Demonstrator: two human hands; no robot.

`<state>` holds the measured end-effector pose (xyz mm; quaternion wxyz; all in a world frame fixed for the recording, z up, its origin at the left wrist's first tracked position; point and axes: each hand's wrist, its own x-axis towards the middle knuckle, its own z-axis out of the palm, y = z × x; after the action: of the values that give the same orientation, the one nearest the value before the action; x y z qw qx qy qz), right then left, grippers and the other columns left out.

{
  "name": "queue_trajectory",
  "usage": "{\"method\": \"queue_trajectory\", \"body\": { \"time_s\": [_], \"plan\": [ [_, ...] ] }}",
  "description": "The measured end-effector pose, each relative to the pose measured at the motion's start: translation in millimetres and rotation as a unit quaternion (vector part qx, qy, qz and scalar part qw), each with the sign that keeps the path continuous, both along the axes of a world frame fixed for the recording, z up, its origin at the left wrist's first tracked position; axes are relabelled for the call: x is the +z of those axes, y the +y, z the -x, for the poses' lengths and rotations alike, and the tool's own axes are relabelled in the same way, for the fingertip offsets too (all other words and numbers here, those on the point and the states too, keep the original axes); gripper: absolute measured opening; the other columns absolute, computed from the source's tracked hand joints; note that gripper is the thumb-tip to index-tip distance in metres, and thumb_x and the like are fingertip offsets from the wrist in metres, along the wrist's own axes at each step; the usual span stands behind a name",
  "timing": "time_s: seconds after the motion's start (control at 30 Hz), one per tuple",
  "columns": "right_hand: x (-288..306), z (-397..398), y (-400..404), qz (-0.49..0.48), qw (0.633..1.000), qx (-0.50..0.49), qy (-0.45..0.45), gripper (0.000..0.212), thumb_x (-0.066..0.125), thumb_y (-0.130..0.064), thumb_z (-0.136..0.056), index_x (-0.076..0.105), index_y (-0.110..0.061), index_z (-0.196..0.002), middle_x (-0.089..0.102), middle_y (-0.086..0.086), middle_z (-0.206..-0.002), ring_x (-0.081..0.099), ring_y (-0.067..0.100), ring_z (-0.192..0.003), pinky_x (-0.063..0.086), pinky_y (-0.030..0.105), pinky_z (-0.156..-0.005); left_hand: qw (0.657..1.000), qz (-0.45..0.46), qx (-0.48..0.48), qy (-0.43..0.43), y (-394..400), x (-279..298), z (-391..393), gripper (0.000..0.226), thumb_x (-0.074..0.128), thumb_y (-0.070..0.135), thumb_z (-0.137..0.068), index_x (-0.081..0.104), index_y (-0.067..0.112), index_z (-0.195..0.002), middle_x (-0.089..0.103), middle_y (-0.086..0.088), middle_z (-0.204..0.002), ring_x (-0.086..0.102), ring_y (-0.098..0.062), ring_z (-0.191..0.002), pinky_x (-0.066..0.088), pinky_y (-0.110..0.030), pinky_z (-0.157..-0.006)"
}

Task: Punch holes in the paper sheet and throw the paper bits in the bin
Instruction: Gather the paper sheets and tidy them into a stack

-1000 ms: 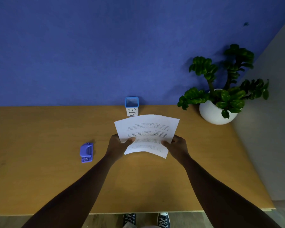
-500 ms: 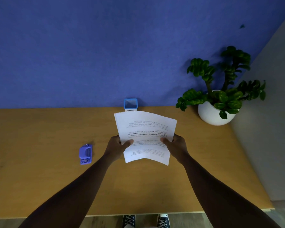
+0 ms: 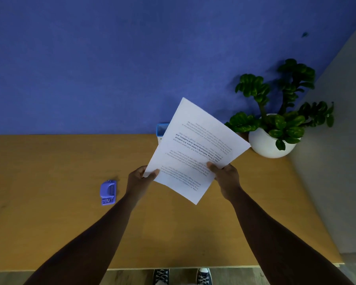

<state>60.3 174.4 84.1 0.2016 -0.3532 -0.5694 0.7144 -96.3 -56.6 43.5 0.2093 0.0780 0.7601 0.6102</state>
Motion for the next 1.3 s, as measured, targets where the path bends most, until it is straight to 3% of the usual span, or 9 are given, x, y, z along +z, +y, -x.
{"method": "queue_trajectory", "body": {
  "time_s": [0.07,0.17,0.3,0.53,0.73,0.97,1.07,1.17,1.3],
  "plan": [
    [1.6,1.1,-1.0,0.025,0.999,0.002,0.033,0.026,0.073,-0.007,-0.084,0.071,-0.021,-0.106,0.075,-0.001,-0.108,0.071,0.019,-0.100,0.057,0.040,-0.086,0.999,-0.025,0.020,-0.022,2.5,1.3,1.5,0.017,0.080,0.027,-0.082,0.073,0.020,-0.095,0.072,0.015,-0.065,0.062,0.002,-0.056,0.048,-0.014,-0.052],
    [4.9,2.0,-3.4,0.069,0.995,0.004,0.077,0.034,0.070,-0.002,-0.086,0.068,-0.020,-0.114,0.072,0.004,-0.117,0.068,0.024,-0.107,0.055,0.044,-0.090,0.991,-0.092,0.046,-0.086,6.1,3.5,2.7,0.020,0.080,0.020,-0.083,0.072,0.020,-0.101,0.078,0.008,-0.084,0.070,-0.007,-0.078,0.059,-0.025,-0.070],
    [7.8,4.5,-8.6,0.121,0.987,0.006,0.101,0.041,0.068,-0.001,-0.086,0.063,-0.017,-0.123,0.069,0.007,-0.122,0.067,0.025,-0.110,0.055,0.046,-0.092,0.983,-0.139,0.017,-0.117,9.5,9.7,-0.9,0.026,0.077,0.019,-0.086,0.070,0.017,-0.112,0.078,0.004,-0.101,0.074,-0.008,-0.089,0.058,-0.019,-0.069],
    [12.2,8.6,-14.3,0.148,0.982,0.032,0.114,0.037,0.068,-0.001,-0.086,0.065,-0.023,-0.116,0.072,0.003,-0.115,0.070,0.021,-0.103,0.059,0.039,-0.081,0.979,-0.149,-0.012,-0.139,14.5,11.4,-5.0,0.026,0.072,0.018,-0.090,0.069,0.016,-0.115,0.076,-0.001,-0.113,0.073,-0.016,-0.103,0.060,-0.031,-0.081],
    [6.1,5.3,-6.7,0.127,0.990,0.017,0.060,0.036,0.073,-0.001,-0.081,0.067,-0.017,-0.113,0.073,0.004,-0.112,0.070,0.024,-0.103,0.059,0.037,-0.079,0.984,-0.130,0.004,-0.119,9.3,8.0,3.8,0.023,0.074,0.016,-0.089,0.070,0.016,-0.112,0.077,0.002,-0.109,0.073,-0.014,-0.101,0.060,-0.030,-0.079],
    [-6.3,-11.8,4.8,0.088,0.994,-0.064,0.017,0.027,0.077,-0.002,-0.078,0.069,-0.021,-0.095,0.075,0.001,-0.099,0.073,0.016,-0.089,0.061,0.033,-0.071,0.997,-0.050,0.033,-0.047,-4.8,7.9,16.0,0.010,0.073,0.013,-0.089,0.071,0.021,-0.094,0.078,0.011,-0.087,0.072,-0.006,-0.081,0.060,-0.027,-0.072],
    [-13.0,-19.4,6.3,0.053,0.996,-0.070,-0.006,0.025,0.077,-0.004,-0.078,0.069,-0.020,-0.095,0.074,0.002,-0.099,0.072,0.018,-0.090,0.060,0.027,-0.066,0.999,-0.027,0.033,-0.015,-9.1,7.5,18.7,0.015,0.072,0.011,-0.090,0.071,0.011,-0.105,0.075,-0.001,-0.099,0.071,-0.012,-0.083,0.058,-0.028,-0.073],
    [-19.2,-24.0,7.1,0.004,0.998,-0.051,-0.043,0.021,0.077,-0.007,-0.078,0.070,-0.019,-0.095,0.074,0.003,-0.100,0.071,0.021,-0.092,0.061,0.028,-0.068,0.999,-0.027,0.029,-0.003,-11.0,8.2,19.2,0.023,0.070,0.007,-0.090,0.069,0.002,-0.112,0.073,-0.009,-0.106,0.069,-0.022,-0.091,0.056,-0.036,-0.084],
    [-23.7,-27.2,9.8,-0.035,0.996,-0.023,-0.073,0.023,0.077,-0.009,-0.078,0.070,-0.018,-0.097,0.074,0.001,-0.099,0.070,0.022,-0.091,0.061,0.036,-0.074,1.000,-0.014,0.017,0.012,-12.6,9.3,18.8,0.018,0.071,0.008,-0.090,0.070,0.007,-0.108,0.073,-0.005,-0.100,0.070,-0.011,-0.083,0.056,-0.026,-0.072]
  ]
}}
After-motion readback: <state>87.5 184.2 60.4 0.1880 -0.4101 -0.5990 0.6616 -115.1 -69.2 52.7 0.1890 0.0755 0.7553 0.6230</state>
